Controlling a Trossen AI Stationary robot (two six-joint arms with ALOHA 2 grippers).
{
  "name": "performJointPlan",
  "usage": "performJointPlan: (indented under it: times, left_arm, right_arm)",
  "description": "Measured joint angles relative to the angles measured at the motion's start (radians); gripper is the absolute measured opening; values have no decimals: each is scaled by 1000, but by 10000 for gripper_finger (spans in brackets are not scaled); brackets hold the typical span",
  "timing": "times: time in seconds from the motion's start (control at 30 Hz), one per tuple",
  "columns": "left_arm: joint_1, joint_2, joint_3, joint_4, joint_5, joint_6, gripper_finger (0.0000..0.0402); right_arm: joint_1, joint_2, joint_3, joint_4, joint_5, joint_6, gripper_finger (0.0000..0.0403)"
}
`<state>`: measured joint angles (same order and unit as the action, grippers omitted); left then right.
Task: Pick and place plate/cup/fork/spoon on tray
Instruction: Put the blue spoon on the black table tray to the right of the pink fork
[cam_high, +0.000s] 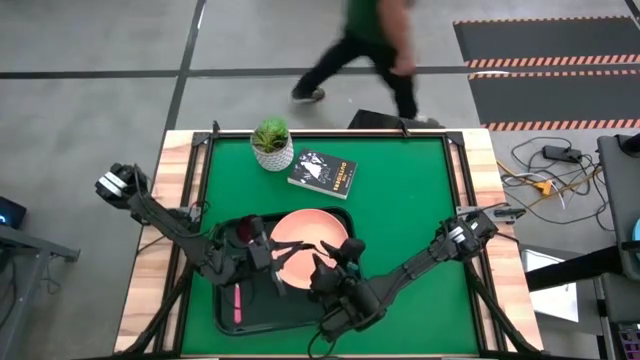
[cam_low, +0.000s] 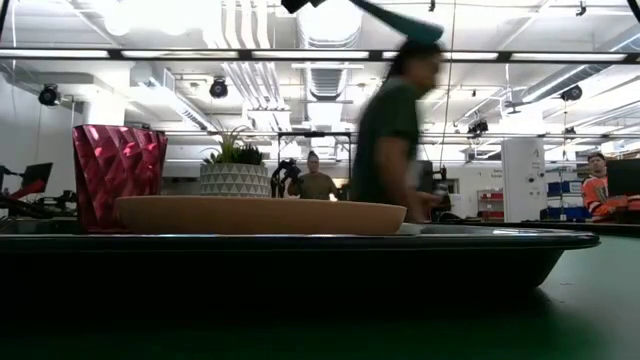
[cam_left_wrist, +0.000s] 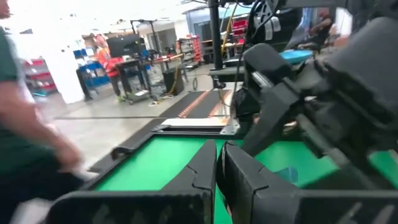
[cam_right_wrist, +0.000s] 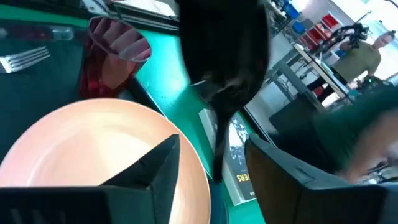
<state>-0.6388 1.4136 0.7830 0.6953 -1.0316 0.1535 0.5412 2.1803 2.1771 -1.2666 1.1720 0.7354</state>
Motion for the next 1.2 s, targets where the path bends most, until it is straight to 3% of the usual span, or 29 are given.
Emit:
performJointPlan:
  times: [0.33,0.4,0.57,0.7,0.87,1.0,1.2]
  left_arm:
    - [2,-9,-1,-63,-63,36,0]
    - [-7,-8,-2,-87,-60,36,0]
    - [-46,-11,1,-114,-33,50,0]
    - [-77,-22,2,-113,-11,64,0]
    - [-92,-36,2,-111,-10,63,0]
    - [-92,-36,0,-118,-13,71,0]
    - [-92,-36,0,-138,-10,70,0]
  right_arm:
    - [1,-81,21,-11,-183,-131,203]
    - [1,-102,21,-15,-265,-179,203]
    - [-5,-173,14,-22,-599,-302,203]
    - [-5,-211,-29,-18,-682,-335,203]
    - [-4,-301,-206,137,-687,-336,203]
    - [-9,-385,-429,408,-758,-377,203]
    - [-48,-516,-748,844,-763,-405,203]
